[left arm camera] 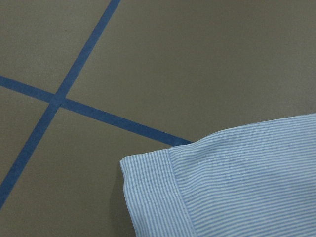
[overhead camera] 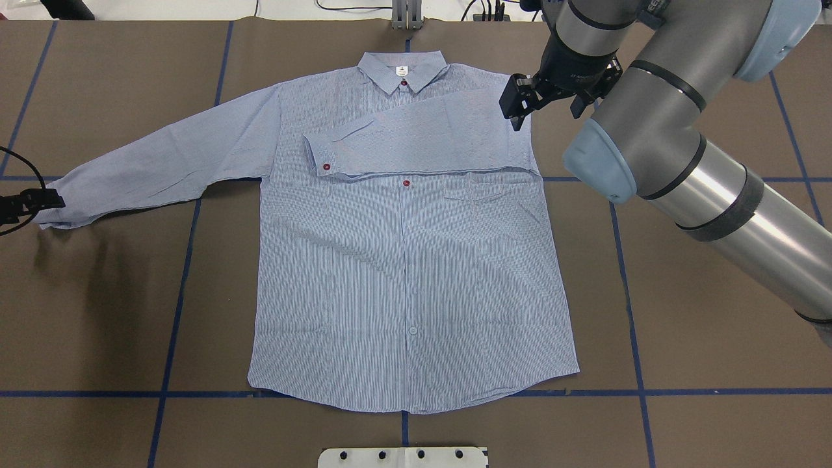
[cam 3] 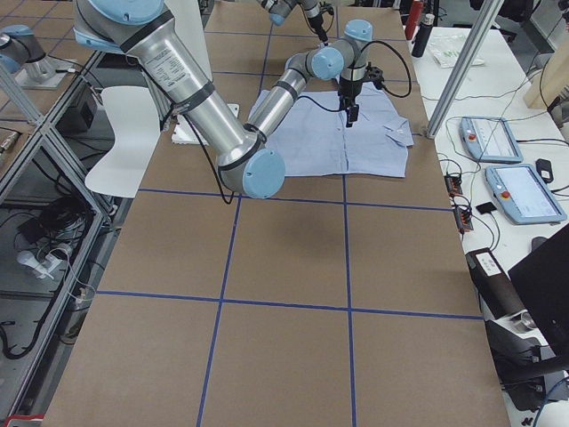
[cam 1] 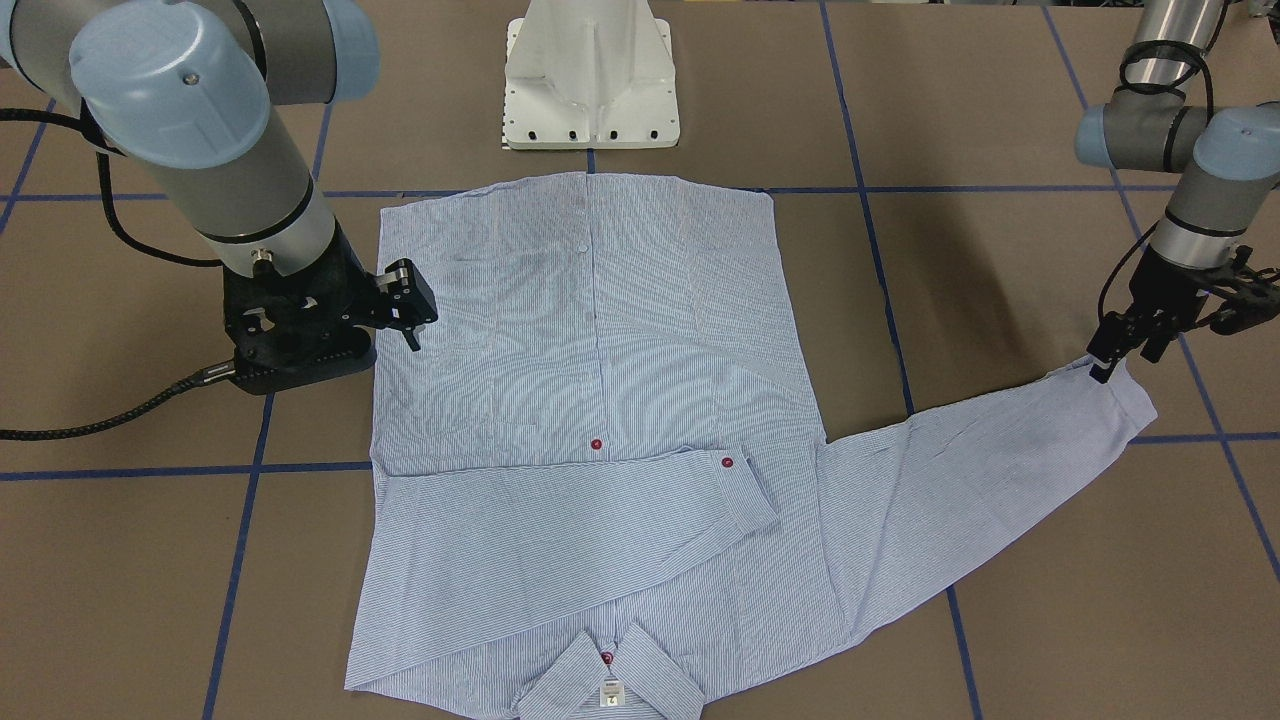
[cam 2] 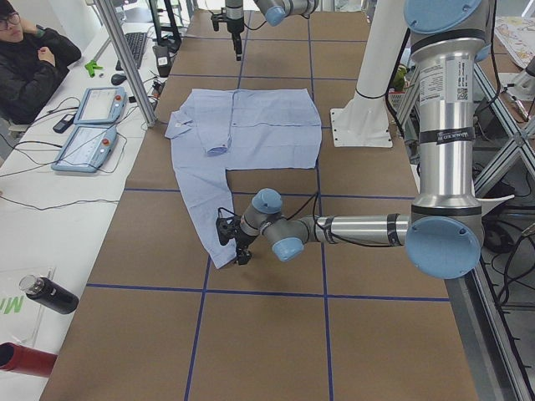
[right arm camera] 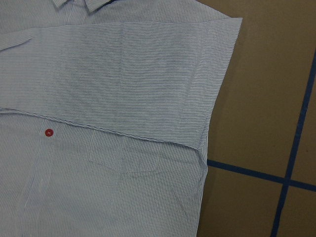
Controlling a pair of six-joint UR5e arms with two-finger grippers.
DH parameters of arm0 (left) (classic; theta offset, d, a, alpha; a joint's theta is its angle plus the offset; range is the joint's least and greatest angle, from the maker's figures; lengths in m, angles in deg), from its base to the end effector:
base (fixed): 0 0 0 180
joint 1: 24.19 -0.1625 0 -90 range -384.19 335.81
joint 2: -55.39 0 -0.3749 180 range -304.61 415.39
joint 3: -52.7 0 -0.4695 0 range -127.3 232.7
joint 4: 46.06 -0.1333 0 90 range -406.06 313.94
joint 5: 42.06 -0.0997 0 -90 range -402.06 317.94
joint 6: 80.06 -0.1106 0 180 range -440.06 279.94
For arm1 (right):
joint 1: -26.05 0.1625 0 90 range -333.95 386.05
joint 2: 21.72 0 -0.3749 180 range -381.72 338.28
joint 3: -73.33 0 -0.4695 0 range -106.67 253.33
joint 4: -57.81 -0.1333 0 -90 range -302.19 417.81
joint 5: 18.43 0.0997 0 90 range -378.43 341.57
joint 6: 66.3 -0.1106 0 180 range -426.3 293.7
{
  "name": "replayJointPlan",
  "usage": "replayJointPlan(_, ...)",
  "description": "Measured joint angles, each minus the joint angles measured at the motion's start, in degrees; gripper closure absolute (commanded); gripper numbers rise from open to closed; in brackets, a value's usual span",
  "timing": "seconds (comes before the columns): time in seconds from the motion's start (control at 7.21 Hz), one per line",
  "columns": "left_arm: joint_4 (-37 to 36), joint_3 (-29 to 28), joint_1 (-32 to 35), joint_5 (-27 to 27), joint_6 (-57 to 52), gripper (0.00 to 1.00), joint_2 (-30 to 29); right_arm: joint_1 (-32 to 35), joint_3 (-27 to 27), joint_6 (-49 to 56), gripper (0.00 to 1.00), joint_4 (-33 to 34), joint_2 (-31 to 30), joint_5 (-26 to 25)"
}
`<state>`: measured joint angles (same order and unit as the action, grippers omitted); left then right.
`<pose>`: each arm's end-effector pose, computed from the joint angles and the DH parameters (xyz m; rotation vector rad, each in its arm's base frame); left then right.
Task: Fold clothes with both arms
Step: 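Grasp the other sleeve cuff with the left gripper while the right gripper rises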
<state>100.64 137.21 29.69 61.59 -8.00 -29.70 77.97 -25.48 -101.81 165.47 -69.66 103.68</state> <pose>0.2531 -0.5287 0.6230 0.2924 0.7917 -0.4939 -0.3621 -0.5829 0.1004 0.1258 -0.7745 -0.2049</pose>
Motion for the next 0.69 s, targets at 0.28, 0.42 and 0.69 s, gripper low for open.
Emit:
replayJointPlan(0.28,0.05,-0.10,-0.57,-0.02,0.03,0.11,0.00,0.02,-0.08,0.01,0.00,-0.02,-0.11,-0.08)
replayJointPlan(0.42,0.02,-0.12,-1.08,-0.02,0.09,0.14,0.01,0.02,-0.15,0.01,0.00,-0.03,-0.15,-0.12)
replayJointPlan(0.69,-0.07,-0.17,-1.50,-0.03,0.17,0.19,0.06,0.02,-0.26,0.01,0.00,-0.01,-0.19,-0.19)
